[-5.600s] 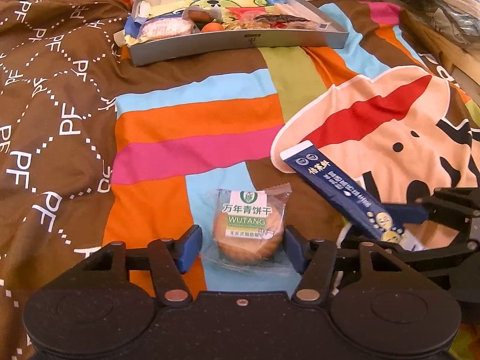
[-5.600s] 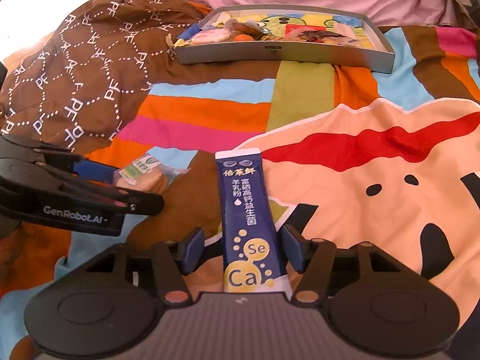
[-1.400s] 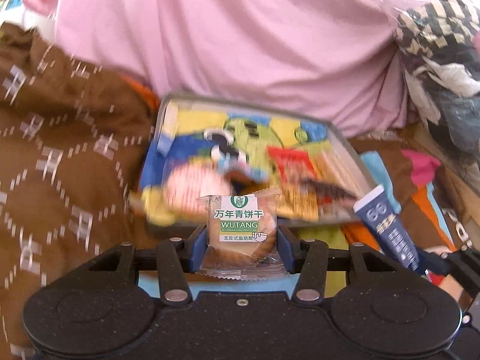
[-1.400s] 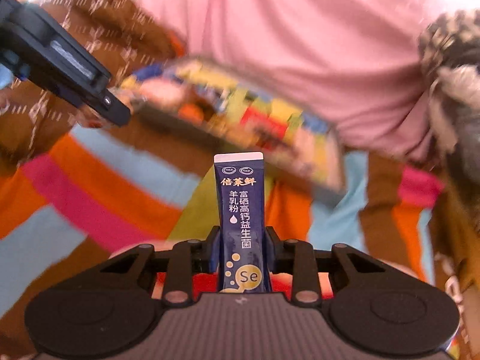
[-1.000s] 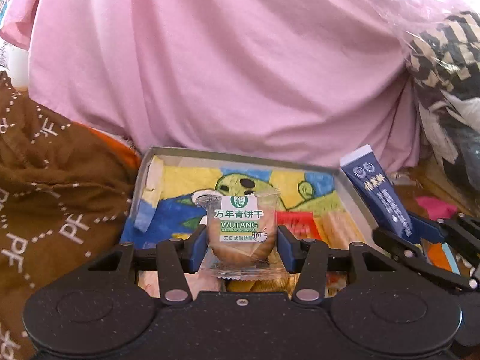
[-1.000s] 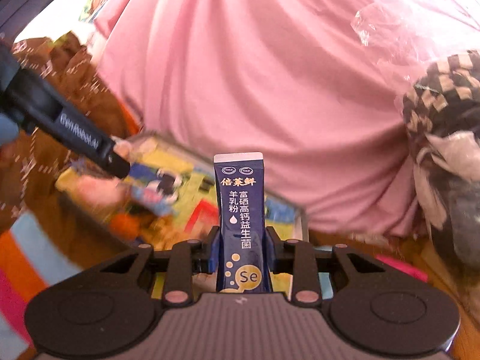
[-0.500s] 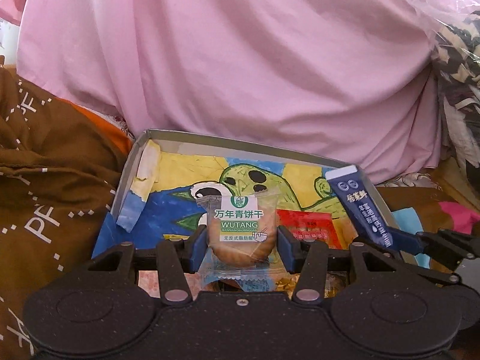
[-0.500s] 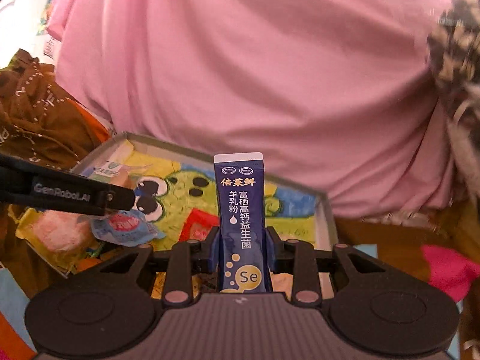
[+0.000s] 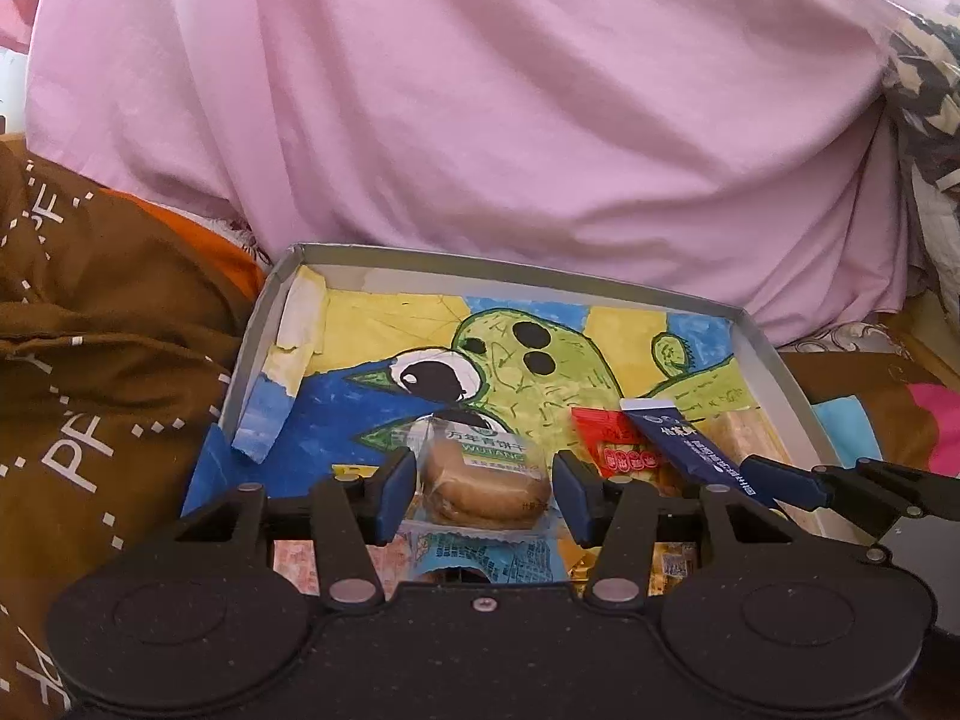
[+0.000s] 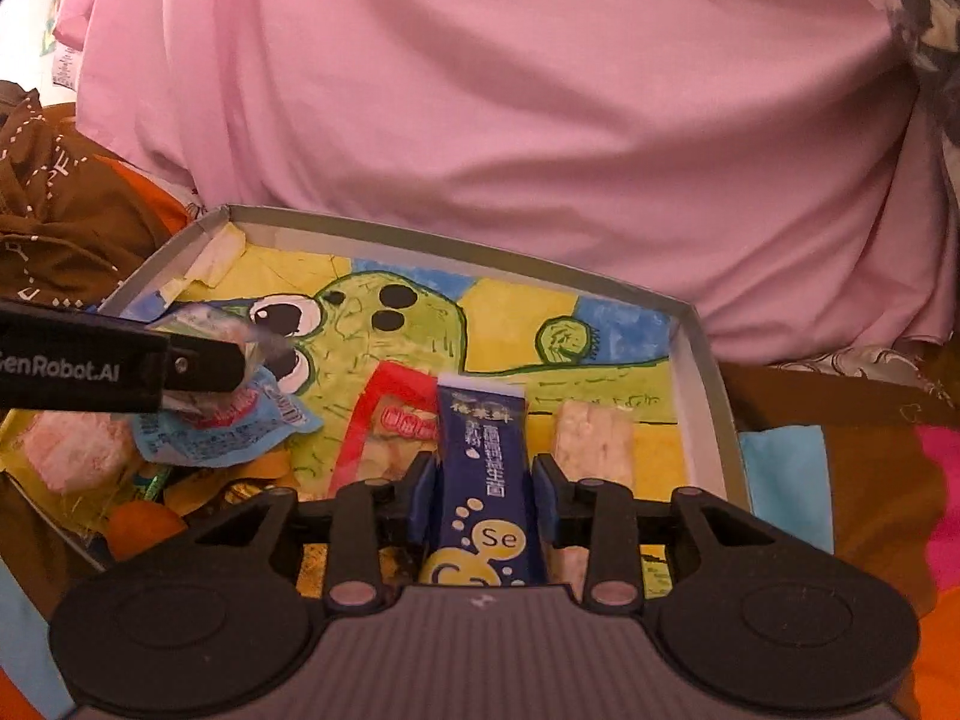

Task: Organize snacks
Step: 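Open both tools to drop the biscuit and navy stick in the tray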

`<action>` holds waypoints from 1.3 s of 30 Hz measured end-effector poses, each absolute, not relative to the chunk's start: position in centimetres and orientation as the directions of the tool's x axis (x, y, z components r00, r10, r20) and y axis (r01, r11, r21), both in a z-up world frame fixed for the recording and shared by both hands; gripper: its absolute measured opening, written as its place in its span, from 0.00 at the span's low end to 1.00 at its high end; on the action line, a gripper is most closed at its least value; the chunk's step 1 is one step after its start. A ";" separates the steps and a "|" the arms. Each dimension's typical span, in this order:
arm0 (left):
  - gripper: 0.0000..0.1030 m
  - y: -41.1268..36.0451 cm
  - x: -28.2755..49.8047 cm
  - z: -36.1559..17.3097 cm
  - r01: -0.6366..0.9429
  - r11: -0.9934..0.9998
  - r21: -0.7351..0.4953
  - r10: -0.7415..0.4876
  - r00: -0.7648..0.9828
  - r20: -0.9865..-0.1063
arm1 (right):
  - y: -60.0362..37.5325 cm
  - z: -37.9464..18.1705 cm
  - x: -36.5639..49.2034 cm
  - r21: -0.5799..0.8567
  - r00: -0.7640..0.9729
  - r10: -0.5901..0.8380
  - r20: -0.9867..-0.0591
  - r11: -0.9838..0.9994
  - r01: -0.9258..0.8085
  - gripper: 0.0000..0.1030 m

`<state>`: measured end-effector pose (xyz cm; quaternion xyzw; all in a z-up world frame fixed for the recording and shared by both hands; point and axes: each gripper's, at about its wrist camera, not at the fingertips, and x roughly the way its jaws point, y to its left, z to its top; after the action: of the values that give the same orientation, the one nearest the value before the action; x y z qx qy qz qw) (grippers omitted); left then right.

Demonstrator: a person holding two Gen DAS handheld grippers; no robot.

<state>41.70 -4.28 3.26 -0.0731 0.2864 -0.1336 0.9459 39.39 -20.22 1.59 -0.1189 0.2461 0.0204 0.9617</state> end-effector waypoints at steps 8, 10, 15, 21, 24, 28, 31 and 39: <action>0.70 -4.6 41.6 3.5 0.202 0.953 -0.224 -0.293 0.798 -0.527 | -20.5 1.6 39.6 -0.188 0.886 -0.002 -0.463 0.978 -0.096 0.44; 0.76 -4.6 41.6 3.5 0.200 0.951 -0.237 -0.299 0.795 -0.528 | -20.6 1.8 39.5 -0.175 0.887 0.003 -0.462 0.980 -0.094 0.48; 0.91 -4.4 41.3 3.7 0.187 0.949 -0.253 -0.296 0.803 -0.518 | -21.0 2.2 38.9 -0.147 0.899 0.022 -0.438 0.984 -0.095 0.68; 0.99 -4.1 40.9 4.4 0.184 0.941 -0.284 -0.306 0.820 -0.483 | -21.1 2.7 38.1 -0.132 0.919 0.015 -0.395 0.988 -0.073 0.85; 0.99 -4.1 40.7 4.8 0.193 0.937 -0.292 -0.316 0.827 -0.466 | -21.1 3.1 37.7 -0.132 0.927 0.007 -0.376 0.989 -0.061 0.89; 0.99 -4.1 40.4 5.3 0.192 0.935 -0.297 -0.315 0.833 -0.455 | -21.3 3.6 37.2 -0.119 0.934 0.010 -0.357 0.991 -0.056 0.96; 0.99 -3.8 39.9 5.5 0.181 0.935 -0.305 -0.307 0.844 -0.441 | -21.3 3.7 36.8 -0.123 0.936 -0.001 -0.352 0.991 -0.045 0.97; 0.99 -2.2 37.0 6.0 0.107 0.965 -0.240 -0.195 0.903 -0.383 | -22.0 4.3 35.6 -0.102 0.937 -0.017 -0.348 0.995 -0.020 1.00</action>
<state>36.99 -2.19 6.03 -0.1072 0.2060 -0.0777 0.9696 35.56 -21.98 4.35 -0.0520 0.1769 0.0009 0.9829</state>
